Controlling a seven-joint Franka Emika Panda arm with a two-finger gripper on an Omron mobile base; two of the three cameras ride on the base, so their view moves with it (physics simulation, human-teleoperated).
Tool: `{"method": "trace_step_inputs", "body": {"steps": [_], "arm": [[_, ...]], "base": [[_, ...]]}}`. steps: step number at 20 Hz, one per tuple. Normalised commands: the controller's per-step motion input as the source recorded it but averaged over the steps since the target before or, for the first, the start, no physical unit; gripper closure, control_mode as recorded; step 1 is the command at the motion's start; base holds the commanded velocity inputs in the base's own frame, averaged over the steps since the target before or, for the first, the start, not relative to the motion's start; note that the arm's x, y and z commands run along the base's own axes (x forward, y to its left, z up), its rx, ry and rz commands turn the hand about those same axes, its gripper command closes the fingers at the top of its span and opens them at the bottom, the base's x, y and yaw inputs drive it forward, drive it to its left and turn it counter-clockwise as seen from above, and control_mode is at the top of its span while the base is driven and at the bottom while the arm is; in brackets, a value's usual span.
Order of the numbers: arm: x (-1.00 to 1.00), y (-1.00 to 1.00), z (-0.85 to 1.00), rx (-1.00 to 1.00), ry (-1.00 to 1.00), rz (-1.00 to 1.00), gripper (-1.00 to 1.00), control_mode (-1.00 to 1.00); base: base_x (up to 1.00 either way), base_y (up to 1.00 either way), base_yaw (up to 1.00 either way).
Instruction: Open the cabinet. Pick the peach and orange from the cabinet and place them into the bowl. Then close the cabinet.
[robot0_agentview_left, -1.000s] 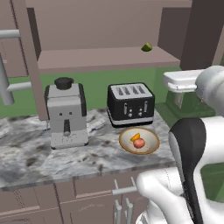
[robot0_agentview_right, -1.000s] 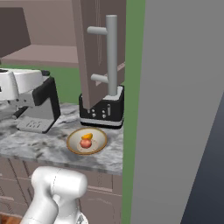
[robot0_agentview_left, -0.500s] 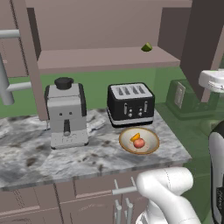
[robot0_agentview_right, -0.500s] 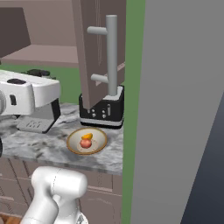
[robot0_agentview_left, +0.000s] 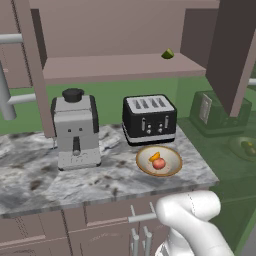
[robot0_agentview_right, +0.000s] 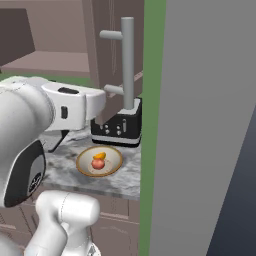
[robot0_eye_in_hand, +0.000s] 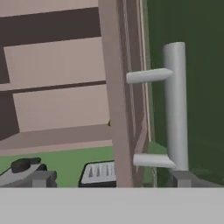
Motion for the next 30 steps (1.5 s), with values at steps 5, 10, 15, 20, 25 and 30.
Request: {"method": "trace_step_inputs", "body": {"steps": [5,10,15,20,25,30], "arm": [[0.10,-0.15,-0.07,0.00,0.00,0.12,-1.00,-1.00],[0.19,-0.02,-0.10,0.00,0.00,0.09,-1.00,-1.00],[0.39,0.00,-0.19,0.00,0.00,0.08,-1.00,-1.00],[0.74,0.00,-0.22,0.00,-0.01,0.05,-1.00,-1.00],[0.82,0.00,-0.12,0.01,0.00,0.04,-1.00,-1.00],[0.75,0.00,-0.16,0.00,-0.01,0.03,-1.00,-1.00]], "base": [[0.00,0.00,0.00],[0.00,0.00,0.00],[0.00,0.00,0.00],[0.00,0.00,0.00],[0.00,0.00,0.00],[0.00,0.00,0.00]]}}
